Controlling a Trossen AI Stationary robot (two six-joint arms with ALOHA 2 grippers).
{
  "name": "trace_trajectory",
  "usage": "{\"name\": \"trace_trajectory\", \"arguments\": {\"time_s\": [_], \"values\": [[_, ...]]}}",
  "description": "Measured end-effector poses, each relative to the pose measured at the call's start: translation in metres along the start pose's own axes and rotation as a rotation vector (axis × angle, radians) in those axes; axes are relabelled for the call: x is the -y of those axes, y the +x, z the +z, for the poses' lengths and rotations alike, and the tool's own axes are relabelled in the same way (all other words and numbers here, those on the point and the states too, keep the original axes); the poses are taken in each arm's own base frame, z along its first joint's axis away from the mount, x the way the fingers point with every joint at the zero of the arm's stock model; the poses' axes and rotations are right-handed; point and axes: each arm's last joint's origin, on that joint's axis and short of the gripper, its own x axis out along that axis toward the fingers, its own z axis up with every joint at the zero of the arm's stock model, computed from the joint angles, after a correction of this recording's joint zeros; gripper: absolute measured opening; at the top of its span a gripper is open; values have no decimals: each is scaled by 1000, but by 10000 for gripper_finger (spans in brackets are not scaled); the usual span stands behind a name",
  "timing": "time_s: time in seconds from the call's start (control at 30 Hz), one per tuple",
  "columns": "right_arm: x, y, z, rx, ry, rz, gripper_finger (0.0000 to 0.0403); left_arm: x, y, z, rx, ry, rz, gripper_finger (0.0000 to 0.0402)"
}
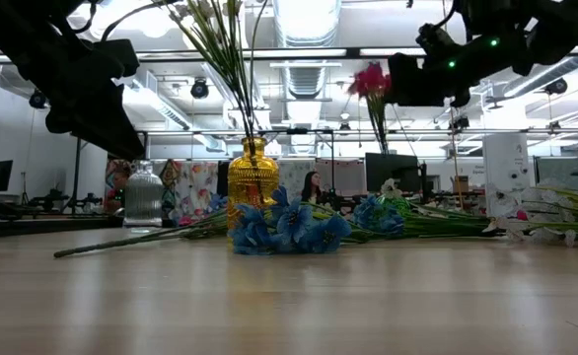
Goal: Sort flowers into vase by color
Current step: Put the bottom blue flowers into the transparent vase
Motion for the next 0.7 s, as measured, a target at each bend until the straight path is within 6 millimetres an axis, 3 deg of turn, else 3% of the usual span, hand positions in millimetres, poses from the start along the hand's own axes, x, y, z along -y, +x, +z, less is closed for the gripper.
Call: {"name": "trace_trajectory", "arguments": {"time_s": [0.17,0.33,0.53,0.7], "values": [[4,-10,-2,-73,15,50,238,0,0,0,1,-1,-1,259],[2,-19,-6,-157,64,215,252,1,0,1,5,-6,-5,259],[-25,-32,-17,-272,-8,718,247,1,0,1,10,-13,-10,259],[-50,-43,-35,-337,-177,856,236,1,0,1,13,-16,-12,259]]}}
